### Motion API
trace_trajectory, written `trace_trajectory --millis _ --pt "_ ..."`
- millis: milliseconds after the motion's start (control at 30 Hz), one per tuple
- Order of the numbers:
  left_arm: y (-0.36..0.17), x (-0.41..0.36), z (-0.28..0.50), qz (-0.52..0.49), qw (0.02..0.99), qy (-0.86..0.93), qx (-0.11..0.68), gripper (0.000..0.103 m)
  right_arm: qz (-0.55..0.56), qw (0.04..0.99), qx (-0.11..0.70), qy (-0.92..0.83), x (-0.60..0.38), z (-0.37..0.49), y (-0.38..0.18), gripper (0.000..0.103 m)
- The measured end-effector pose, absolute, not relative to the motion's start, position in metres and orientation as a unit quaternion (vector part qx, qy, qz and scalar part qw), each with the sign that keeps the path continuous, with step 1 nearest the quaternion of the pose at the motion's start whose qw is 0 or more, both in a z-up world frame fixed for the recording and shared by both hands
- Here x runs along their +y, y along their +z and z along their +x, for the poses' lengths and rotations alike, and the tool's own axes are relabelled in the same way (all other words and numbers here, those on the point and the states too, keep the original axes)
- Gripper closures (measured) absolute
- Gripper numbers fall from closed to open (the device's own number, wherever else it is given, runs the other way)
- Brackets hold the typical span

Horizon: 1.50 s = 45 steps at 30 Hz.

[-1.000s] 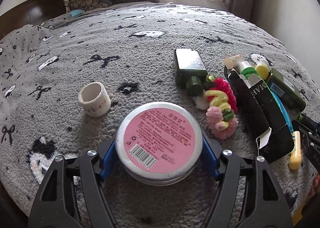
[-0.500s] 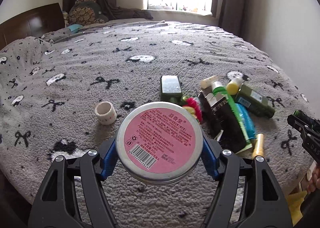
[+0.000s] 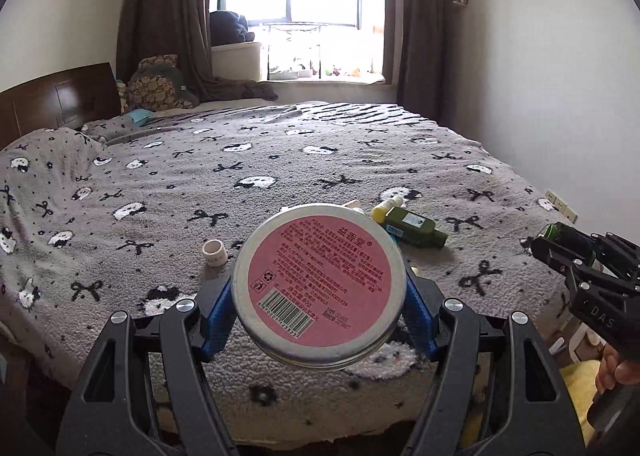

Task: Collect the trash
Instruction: 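Lower both tools past the bed edge and release tin and spool into the bin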

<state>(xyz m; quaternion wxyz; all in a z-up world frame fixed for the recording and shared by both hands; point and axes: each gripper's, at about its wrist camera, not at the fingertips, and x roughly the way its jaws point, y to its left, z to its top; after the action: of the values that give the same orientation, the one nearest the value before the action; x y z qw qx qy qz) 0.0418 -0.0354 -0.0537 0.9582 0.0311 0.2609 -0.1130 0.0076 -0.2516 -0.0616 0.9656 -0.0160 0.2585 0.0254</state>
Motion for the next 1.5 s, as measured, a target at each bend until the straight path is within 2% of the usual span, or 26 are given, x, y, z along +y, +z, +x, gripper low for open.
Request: trace_trajectory --millis 167,300,633,867,967,1267,1333,1367,1500 --pt "-0.074 -0.041 0.005 0.044 0.954 -0.122 0.272 0.036 -0.016 0.955 0.29 0.055 -0.244 -0.021 -0.091 0.064" --pt "-0.111 -0.046 -0.015 0.051 0.941 -0.127 0.311 0.036 -0.004 0.945 0.323 0.054 -0.243 -0.035 -0.123 0.064" --pt "-0.235 -0.055 -0.035 0.071 0.866 -0.171 0.464 0.036 0.027 0.897 0.435 0.071 -0.23 -0.042 -0.213 0.064" --pt "-0.305 -0.058 -0.027 0.059 0.806 -0.196 0.556 0.036 0.073 0.821 0.554 0.116 -0.218 -0.023 -0.285 0.064" --pt "-0.332 -0.06 -0.023 0.052 0.771 -0.212 0.597 0.036 0.08 0.805 0.578 0.107 -0.217 -0.017 -0.305 0.064" --pt "-0.351 -0.06 -0.018 0.054 0.755 -0.213 0.618 0.034 0.082 0.797 0.587 0.115 -0.21 -0.008 -0.319 0.062" --pt "-0.35 -0.06 -0.017 0.057 0.757 -0.21 0.616 0.024 0.085 0.797 0.587 0.113 -0.211 -0.003 -0.315 0.046" --pt "-0.349 -0.06 -0.017 0.059 0.759 -0.209 0.613 0.022 0.086 0.798 0.585 0.112 -0.212 0.001 -0.313 0.043" --pt "-0.339 -0.057 -0.01 0.06 0.766 -0.202 0.608 0.017 0.086 0.806 0.576 0.106 -0.215 0.005 -0.306 0.042"
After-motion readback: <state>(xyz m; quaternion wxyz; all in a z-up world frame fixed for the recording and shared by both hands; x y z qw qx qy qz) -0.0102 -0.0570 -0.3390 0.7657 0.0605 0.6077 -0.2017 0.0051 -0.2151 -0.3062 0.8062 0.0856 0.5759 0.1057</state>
